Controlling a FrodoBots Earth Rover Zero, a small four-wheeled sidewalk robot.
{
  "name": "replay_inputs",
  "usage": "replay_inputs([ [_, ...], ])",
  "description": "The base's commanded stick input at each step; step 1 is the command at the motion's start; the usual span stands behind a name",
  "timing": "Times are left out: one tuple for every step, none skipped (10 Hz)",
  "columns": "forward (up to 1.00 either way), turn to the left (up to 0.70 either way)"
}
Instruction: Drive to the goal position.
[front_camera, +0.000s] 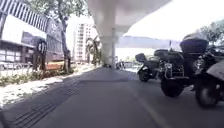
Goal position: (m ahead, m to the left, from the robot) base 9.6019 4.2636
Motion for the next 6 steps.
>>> replay_inputs([
  [0.7,0.0],
  [0.7,0.0],
  [0.7,0.0],
  [0.7,0.0],
  [0.7,0.0],
  [0.7,0.0],
])
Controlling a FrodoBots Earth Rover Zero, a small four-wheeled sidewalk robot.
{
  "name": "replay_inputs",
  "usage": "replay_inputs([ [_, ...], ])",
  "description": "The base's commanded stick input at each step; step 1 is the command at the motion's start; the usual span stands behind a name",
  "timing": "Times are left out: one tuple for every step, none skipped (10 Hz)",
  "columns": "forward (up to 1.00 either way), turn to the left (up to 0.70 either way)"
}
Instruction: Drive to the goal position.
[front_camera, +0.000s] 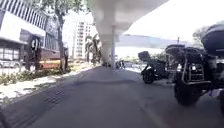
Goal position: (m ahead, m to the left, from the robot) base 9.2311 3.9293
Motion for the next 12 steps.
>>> replay_inputs([
  [0.7,0.0],
  [0.7,0.0],
  [0.7,0.02],
  [0.7,0.09],
  [0.7,0.13],
  [0.7,0.0],
  [0.7,0.0],
  [0.7,0.0],
  [0.7,0.0],
  [0.7,0.0],
  [0.7,0.0],
  [0.7,0.0],
])
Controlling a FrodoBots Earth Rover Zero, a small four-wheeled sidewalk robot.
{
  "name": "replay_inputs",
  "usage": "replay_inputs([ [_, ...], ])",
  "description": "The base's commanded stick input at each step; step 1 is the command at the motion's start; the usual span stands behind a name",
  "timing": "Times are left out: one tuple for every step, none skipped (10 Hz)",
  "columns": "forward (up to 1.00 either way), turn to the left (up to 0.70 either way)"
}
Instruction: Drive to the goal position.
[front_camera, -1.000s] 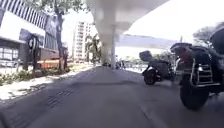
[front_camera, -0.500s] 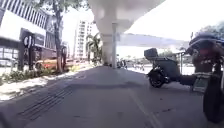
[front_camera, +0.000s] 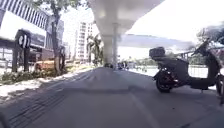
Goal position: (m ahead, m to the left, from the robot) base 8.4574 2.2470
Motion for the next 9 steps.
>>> replay_inputs([
  [0.7,0.0],
  [0.7,0.0],
  [0.7,0.0],
  [0.7,0.0],
  [0.7,0.0],
  [0.7,0.0],
  [0.7,0.0],
  [0.7,0.0],
  [0.7,0.11],
])
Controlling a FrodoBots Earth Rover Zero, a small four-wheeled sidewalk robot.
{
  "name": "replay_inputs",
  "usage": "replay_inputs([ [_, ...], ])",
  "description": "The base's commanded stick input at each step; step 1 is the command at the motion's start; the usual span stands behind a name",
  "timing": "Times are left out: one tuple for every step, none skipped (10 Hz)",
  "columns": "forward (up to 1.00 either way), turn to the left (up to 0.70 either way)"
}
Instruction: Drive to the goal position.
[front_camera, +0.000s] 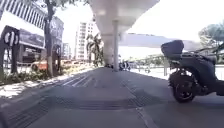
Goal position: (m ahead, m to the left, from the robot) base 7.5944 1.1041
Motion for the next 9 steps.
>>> replay_inputs([
  [0.7,0.14],
  [0.7,0.0],
  [0.7,0.0],
  [0.7,0.0],
  [0.7,0.0],
  [0.7,0.0],
  [0.7,0.0],
  [0.7,0.01],
  [0.7,0.11],
])
